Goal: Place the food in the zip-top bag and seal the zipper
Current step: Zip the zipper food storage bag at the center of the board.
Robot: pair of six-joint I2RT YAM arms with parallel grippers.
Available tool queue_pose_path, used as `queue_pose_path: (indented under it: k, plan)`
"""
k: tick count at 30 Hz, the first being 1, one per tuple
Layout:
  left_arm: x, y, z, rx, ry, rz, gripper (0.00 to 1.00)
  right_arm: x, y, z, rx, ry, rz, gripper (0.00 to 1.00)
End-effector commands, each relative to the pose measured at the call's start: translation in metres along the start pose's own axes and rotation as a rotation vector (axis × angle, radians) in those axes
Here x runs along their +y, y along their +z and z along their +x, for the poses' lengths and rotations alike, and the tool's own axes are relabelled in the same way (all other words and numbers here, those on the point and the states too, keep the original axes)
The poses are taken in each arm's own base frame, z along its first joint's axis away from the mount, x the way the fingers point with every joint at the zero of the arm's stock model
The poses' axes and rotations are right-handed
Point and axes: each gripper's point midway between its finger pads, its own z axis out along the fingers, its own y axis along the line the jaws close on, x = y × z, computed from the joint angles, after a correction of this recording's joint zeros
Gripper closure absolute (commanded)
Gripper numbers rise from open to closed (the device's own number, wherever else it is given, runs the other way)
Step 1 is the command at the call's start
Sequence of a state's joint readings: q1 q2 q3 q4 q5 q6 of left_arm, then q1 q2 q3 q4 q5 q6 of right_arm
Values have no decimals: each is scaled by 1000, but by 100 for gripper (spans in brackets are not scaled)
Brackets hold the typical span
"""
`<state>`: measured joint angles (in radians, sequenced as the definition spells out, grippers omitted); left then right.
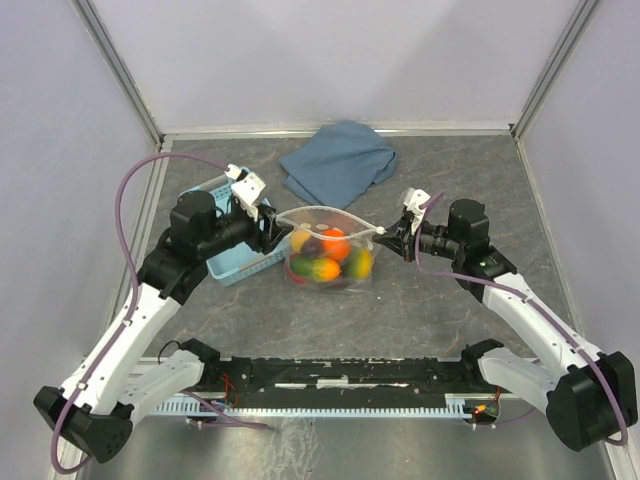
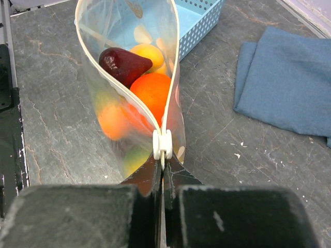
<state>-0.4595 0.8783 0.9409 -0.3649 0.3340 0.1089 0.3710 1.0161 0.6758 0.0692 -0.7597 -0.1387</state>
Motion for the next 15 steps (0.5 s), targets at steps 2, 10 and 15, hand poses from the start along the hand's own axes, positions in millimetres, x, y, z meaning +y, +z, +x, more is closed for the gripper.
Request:
queue_pose_path:
  k: [2,10,15]
  plan:
    - [-31,1,-69,-159,78,216,35,-1,-8,-25,-37,-34,22,98]
    - [-84,43,-90,-156,187,468,34,7,-14,-29,-60,-62,14,98]
    - [-111,71,-90,-118,271,529,34,8,-14,-30,-66,-63,12,98]
